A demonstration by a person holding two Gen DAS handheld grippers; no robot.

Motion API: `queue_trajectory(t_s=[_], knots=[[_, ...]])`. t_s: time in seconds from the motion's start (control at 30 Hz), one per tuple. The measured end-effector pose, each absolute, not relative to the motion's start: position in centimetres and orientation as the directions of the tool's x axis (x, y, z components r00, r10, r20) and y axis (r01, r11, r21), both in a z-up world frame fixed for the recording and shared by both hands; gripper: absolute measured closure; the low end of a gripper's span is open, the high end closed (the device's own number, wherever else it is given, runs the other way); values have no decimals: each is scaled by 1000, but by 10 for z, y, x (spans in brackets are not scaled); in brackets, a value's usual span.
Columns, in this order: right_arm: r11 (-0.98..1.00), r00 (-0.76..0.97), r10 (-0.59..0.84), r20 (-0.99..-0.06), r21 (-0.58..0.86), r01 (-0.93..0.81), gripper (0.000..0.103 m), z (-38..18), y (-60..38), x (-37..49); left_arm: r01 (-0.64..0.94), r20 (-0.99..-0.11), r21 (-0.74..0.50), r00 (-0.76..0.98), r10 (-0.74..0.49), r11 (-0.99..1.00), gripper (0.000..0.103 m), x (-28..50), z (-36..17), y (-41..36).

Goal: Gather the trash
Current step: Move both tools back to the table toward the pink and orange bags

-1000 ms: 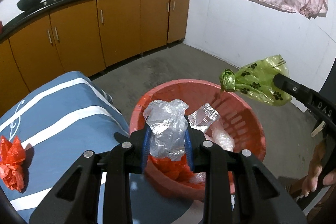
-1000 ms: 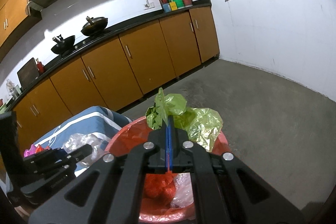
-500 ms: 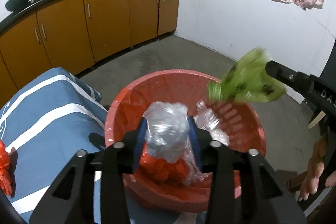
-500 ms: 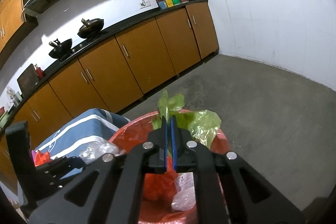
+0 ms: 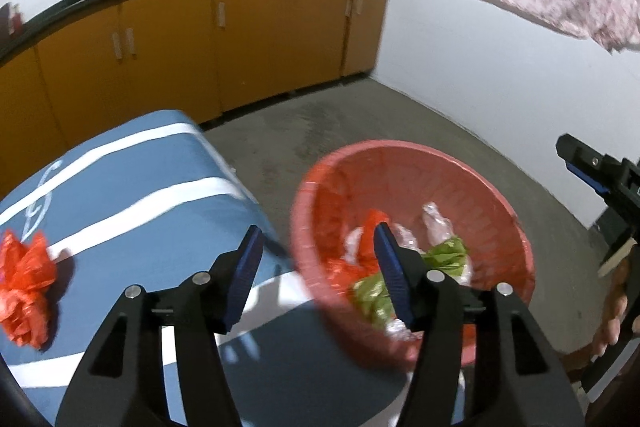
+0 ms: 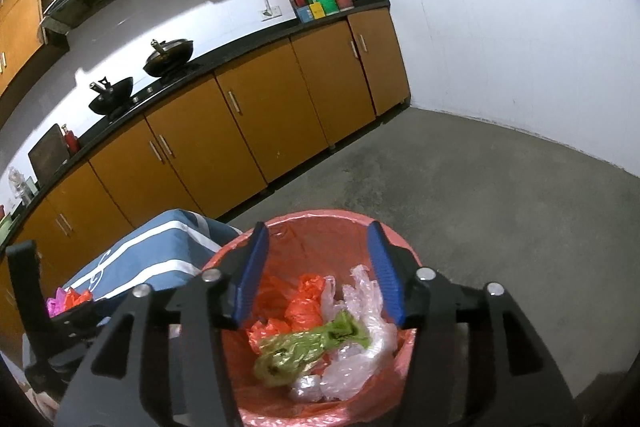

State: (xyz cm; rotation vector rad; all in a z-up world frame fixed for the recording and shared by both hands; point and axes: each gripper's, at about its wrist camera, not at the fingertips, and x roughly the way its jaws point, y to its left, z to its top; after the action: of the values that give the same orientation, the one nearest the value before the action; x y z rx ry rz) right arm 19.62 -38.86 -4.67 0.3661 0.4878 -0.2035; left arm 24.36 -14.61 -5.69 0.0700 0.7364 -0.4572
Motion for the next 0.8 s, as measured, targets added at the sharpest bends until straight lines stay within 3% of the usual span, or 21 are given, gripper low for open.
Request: queue_trajectory(t_s=[0.17,0.47,0.73,0.8], knots=[[946,868,-29,-495,267,184,46,-44,-347,207,330,-629,-85,714,-307,940,36,228,-47,-86],[956,810,223,-542,283,-73,39,-60,-210,240,-5,-596,-51,802,-26,999,30,195,-44,72],[916,728,385,-568,334,-224,16,-73,-84,258,-289,-600,-71,777,190,955,10,175,-54,190],[910,706,403,-582,334,-245,15,-78,-57,262,-325,-601,-53,766,229,944,9,173,-59,209]])
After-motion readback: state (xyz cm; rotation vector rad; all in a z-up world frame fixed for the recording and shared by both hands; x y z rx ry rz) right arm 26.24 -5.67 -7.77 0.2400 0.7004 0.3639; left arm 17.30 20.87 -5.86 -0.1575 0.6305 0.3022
